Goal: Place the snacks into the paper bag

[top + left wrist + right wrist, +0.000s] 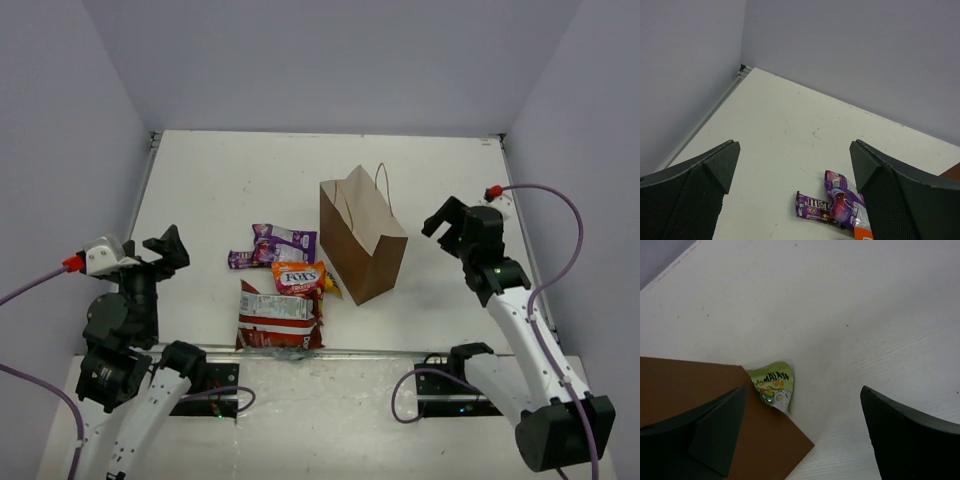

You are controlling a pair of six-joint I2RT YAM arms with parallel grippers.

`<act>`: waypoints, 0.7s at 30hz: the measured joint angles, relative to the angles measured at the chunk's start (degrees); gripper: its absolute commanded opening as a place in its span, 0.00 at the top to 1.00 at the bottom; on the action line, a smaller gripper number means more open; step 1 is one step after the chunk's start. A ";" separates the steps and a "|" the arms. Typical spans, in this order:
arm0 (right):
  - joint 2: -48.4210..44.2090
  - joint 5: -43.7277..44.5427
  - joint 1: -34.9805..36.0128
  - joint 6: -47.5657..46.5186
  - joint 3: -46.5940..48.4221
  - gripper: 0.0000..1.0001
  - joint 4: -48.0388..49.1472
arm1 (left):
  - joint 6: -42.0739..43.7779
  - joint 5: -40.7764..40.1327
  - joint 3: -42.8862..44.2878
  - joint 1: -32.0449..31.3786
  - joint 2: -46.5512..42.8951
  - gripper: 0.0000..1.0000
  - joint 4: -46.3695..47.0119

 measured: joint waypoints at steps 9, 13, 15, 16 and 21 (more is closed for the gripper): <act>4.94 -9.29 -0.74 -2.08 2.80 0.01 -3.02 | 0.00 0.70 0.35 0.00 3.58 0.00 -0.96; 15.28 -15.06 -1.36 -2.12 4.48 0.01 -1.70 | 0.00 0.72 0.42 0.02 3.67 0.00 -1.03; 19.50 -17.20 -1.49 -2.08 4.57 0.01 -1.25 | 0.00 0.72 0.42 0.00 3.67 0.00 -1.09; 21.53 -18.08 -1.49 -2.05 4.81 0.01 -0.94 | 0.00 0.74 0.42 0.00 3.65 0.00 -1.11; 31.89 -21.46 -1.40 -2.16 7.56 0.02 1.53 | 0.02 0.87 0.42 0.02 3.56 0.00 -1.09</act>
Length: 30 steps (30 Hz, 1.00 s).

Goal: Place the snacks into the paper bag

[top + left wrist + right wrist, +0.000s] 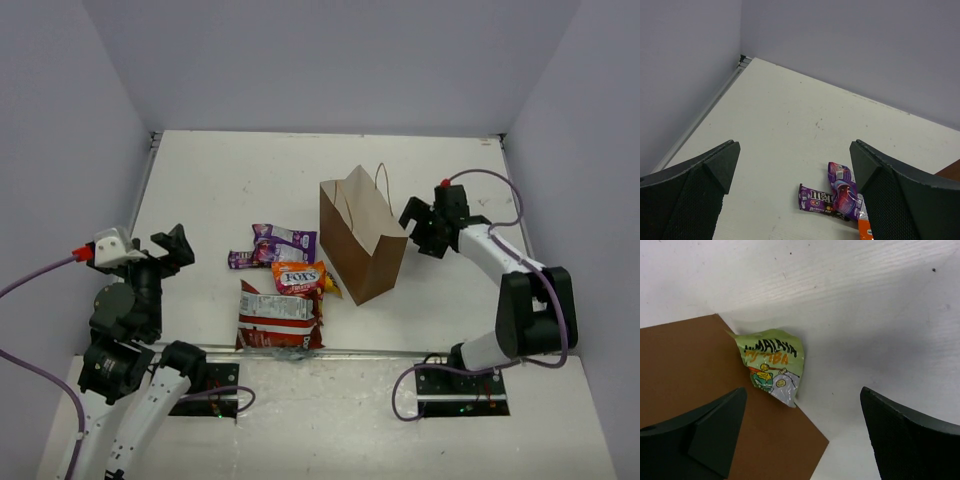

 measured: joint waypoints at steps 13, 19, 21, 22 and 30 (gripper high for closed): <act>15.78 -0.59 4.00 0.31 12.17 0.07 1.73 | 0.00 0.31 0.00 -0.02 -0.52 0.00 0.00; 20.72 -1.01 4.07 1.38 13.64 0.25 2.03 | 0.00 0.33 0.02 -0.02 -0.72 0.00 -0.02; 21.16 -1.29 4.09 1.75 14.01 0.47 2.75 | 0.00 0.37 0.00 0.00 -0.74 0.00 0.00; 21.53 -1.46 4.17 1.99 13.94 0.62 2.99 | 0.00 0.37 0.00 0.00 -0.76 0.00 -0.02; 18.64 -1.31 5.68 4.42 7.26 1.00 5.68 | 0.02 0.44 0.00 0.00 -1.38 0.00 -0.04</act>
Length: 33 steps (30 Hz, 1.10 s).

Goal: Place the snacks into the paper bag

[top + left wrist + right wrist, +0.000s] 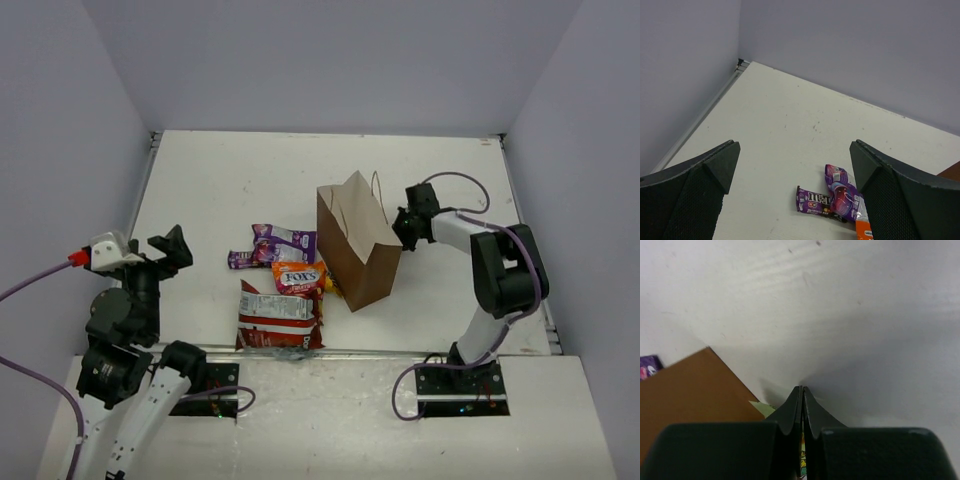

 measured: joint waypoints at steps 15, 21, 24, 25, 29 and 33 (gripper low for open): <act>-33.66 13.55 0.09 -0.09 -2.75 0.01 -10.10 | -0.02 0.28 0.00 0.00 -1.01 0.00 0.07; -28.46 12.55 0.09 -0.26 -5.31 0.01 -11.67 | -0.02 0.46 0.00 0.00 -1.07 0.00 0.07; -25.29 12.35 0.09 -0.24 -7.93 0.01 -11.69 | 0.00 0.57 0.00 0.00 -1.22 0.00 0.04; -24.52 12.33 0.09 -0.22 -8.48 0.01 -11.78 | -0.02 0.59 0.00 0.00 -1.36 0.00 0.04; -21.53 11.58 0.09 0.17 -9.97 0.02 -11.06 | -0.02 0.63 0.00 0.00 -1.70 0.00 0.07; -18.56 9.49 0.09 0.90 -10.54 0.03 -8.81 | -0.02 0.63 0.00 0.00 -1.73 0.00 0.04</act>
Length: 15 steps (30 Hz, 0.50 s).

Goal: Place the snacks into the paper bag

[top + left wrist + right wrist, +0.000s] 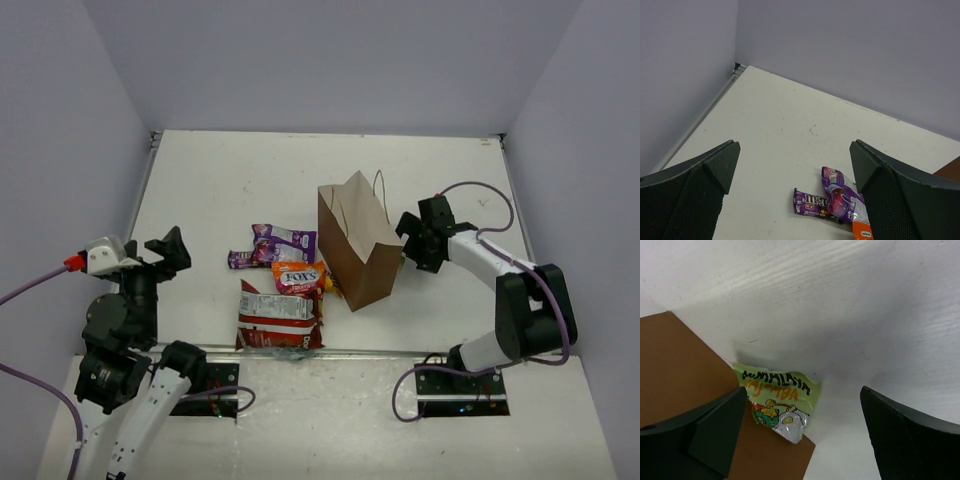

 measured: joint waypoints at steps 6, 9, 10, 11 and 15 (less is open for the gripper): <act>4.44 -1.73 0.39 2.47 0.20 0.05 3.30 | 0.00 0.00 0.00 0.00 -0.35 0.00 -0.02; 5.49 -1.92 1.44 3.56 0.74 0.17 4.00 | 0.00 0.00 0.00 -0.02 -0.44 0.00 -0.04; 6.21 -1.97 2.05 3.89 1.22 0.46 4.15 | 0.00 0.00 0.00 0.00 -0.46 0.00 -0.02; 7.10 -2.05 2.78 4.11 1.73 0.63 4.57 | 0.00 0.00 0.00 0.00 -0.48 0.00 -0.02; 10.73 -3.19 4.44 6.40 3.02 1.00 5.03 | 0.00 0.00 0.00 0.00 -0.70 0.00 -0.04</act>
